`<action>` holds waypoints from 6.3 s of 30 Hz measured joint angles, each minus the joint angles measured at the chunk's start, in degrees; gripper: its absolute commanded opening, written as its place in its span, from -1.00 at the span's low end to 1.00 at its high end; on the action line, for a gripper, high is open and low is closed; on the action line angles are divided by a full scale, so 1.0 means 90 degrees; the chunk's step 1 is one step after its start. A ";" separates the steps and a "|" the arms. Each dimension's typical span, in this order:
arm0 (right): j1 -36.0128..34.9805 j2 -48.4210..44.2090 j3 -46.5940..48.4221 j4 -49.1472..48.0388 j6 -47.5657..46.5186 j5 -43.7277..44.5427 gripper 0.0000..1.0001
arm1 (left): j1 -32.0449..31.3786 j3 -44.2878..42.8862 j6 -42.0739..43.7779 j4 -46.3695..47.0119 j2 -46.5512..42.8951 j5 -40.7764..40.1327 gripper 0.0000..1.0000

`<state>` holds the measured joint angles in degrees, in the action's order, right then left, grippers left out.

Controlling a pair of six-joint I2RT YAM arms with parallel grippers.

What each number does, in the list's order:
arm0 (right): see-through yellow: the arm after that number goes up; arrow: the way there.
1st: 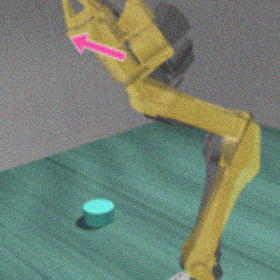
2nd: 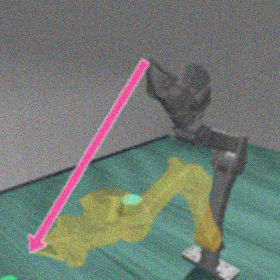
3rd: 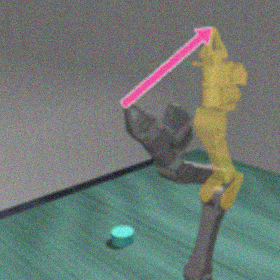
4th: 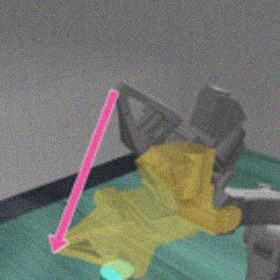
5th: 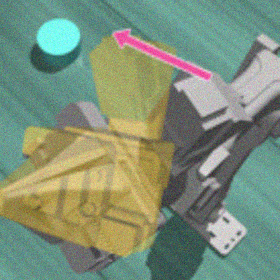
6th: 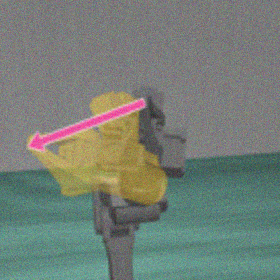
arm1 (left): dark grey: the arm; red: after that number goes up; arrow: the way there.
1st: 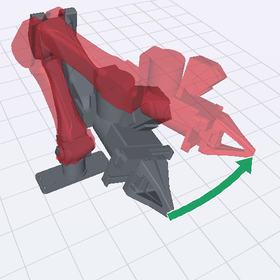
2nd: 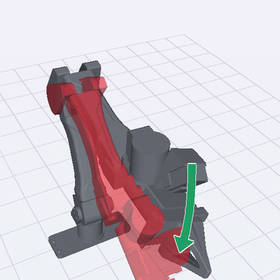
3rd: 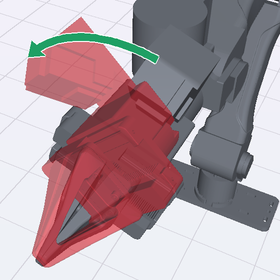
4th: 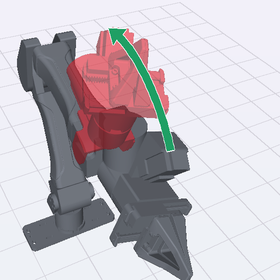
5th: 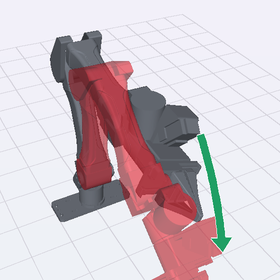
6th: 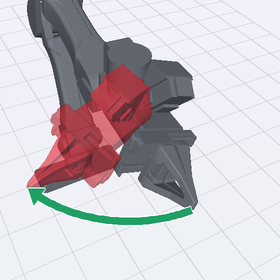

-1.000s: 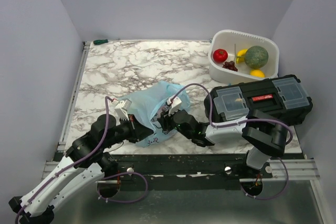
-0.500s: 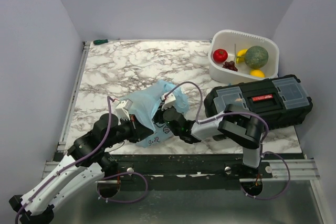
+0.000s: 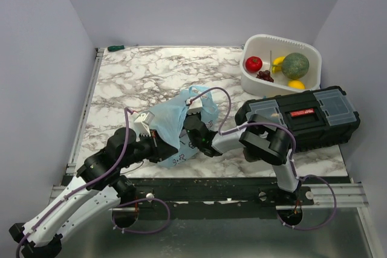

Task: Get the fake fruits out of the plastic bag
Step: Take out the fake fruit from the plastic bag, then place the fake fruit in the bin, then adjust the fake fruit in the plastic bag.

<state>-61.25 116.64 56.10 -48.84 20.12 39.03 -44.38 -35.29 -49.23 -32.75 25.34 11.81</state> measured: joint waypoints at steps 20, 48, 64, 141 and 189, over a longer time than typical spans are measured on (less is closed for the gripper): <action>0.0529 0.1462 0.1681 0.0415 0.0262 0.0542 0.81 | 0.0000 -0.0090 0.0121 -0.0262 -0.0141 -0.0010 -1.00; 0.0748 -0.0549 0.0117 0.1375 0.0228 -0.2040 -0.64 | 0.0000 -0.0784 0.0602 -0.1753 -0.0274 -0.0918 -1.00; 0.0755 -0.1996 -0.0775 0.1734 0.1093 -0.4896 -0.73 | 0.0000 -0.0823 0.1166 -0.1897 0.0590 -0.0852 -1.00; 0.5513 0.0092 0.5047 0.7922 -0.0170 -0.1960 -0.32 | 0.0000 -0.0573 0.1588 -0.1661 -0.0923 -0.1047 -1.00; 0.1316 -0.4444 0.0629 0.6659 -0.0296 -0.3871 0.47 | 0.0000 -0.0563 0.1610 -0.1659 -0.0007 -0.1027 -1.00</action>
<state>-49.41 76.64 61.76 11.09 17.45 4.19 -44.38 -40.36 -34.74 -47.68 25.28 2.57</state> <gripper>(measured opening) 0.740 0.006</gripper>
